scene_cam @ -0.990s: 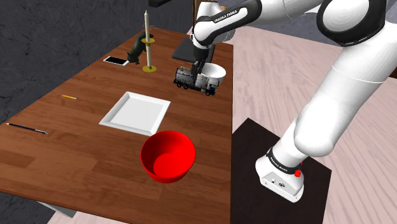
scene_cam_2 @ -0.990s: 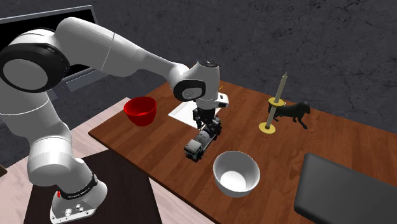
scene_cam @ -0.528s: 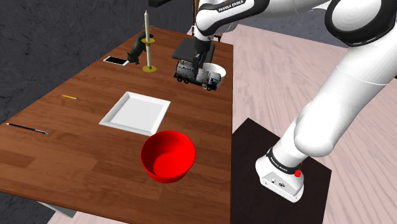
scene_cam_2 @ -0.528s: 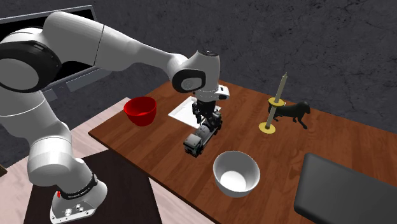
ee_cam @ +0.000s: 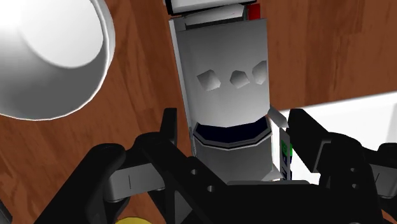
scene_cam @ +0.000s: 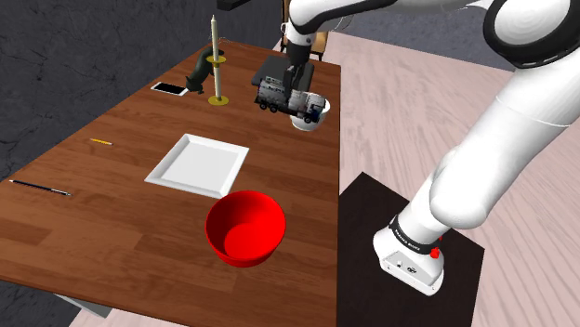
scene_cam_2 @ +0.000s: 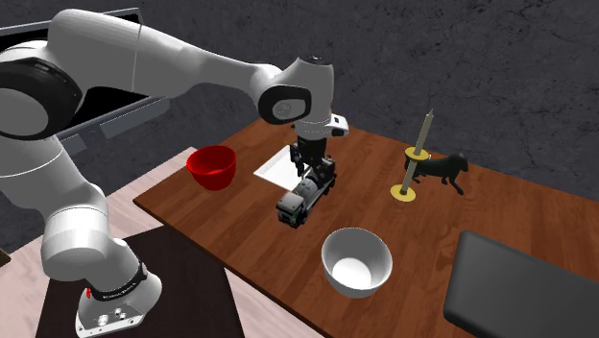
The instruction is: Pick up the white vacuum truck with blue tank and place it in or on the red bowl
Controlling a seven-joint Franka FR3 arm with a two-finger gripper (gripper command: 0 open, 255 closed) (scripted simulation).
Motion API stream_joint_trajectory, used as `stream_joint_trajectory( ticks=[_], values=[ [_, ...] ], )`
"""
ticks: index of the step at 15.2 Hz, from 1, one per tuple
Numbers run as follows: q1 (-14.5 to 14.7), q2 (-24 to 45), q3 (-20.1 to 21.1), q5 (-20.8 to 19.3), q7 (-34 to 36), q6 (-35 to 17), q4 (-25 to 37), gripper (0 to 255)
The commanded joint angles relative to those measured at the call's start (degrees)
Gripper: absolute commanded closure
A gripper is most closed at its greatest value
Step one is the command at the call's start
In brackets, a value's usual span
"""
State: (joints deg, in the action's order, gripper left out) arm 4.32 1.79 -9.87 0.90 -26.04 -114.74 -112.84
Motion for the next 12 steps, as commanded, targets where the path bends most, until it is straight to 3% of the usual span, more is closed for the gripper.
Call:
stream_joint_trajectory(
  ticks=[1, 5, 12],
  values=[
    [0.02, -0.31, 0.01, -0.06, 0.09, 1.66, 1.45, 255],
    [0.03, -0.88, 0.02, -0.18, 0.19, 4.46, 3.68, 255],
    [4.18, -9.26, 4.62, -1.12, 9.31, 4.14, -4.89, 255]
  ],
)
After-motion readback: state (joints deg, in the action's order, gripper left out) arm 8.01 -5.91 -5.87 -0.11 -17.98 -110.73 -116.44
